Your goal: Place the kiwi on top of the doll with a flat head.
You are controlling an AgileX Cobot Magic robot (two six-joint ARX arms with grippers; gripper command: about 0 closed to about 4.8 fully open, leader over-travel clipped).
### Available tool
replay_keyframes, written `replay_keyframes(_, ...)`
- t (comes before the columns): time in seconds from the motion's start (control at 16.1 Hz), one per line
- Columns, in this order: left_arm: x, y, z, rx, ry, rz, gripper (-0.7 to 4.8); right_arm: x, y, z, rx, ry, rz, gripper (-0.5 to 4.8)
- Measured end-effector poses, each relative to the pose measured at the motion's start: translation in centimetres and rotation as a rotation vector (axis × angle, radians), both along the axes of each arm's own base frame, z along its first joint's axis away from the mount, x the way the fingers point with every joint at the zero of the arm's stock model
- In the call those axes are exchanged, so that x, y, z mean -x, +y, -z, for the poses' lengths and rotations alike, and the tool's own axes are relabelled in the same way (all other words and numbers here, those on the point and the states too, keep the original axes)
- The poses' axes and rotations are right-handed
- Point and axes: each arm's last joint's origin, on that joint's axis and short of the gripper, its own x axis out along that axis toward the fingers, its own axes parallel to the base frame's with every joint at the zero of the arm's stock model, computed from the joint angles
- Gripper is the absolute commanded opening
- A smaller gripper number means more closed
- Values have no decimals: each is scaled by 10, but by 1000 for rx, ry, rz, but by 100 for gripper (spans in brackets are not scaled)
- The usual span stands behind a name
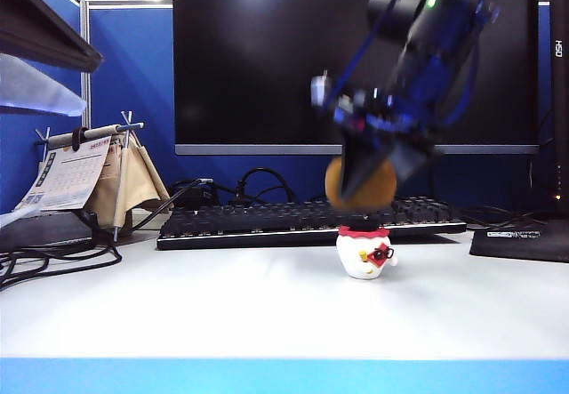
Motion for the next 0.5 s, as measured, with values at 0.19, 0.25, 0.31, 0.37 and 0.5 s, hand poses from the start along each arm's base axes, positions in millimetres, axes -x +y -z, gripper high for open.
replay_keyframes(0.19,0,0,0,-19,-34,9,274,5,-2,-13,-26,-29,5,209)
replay_keyframes(0.25,0,0,0,-20,-35,6,274,5,-2,-12,-30,-22,3,209)
replay_keyframes(0.31,0,0,0,-20,-36,5,274,5,-2,-12,-37,-14,2,209)
replay_keyframes(0.37,0,0,0,-20,-36,4,279,5,-2,-7,-48,-16,12,209)
replay_keyframes(0.5,0,0,0,-15,-33,17,279,7,-3,2,-39,6,17,209)
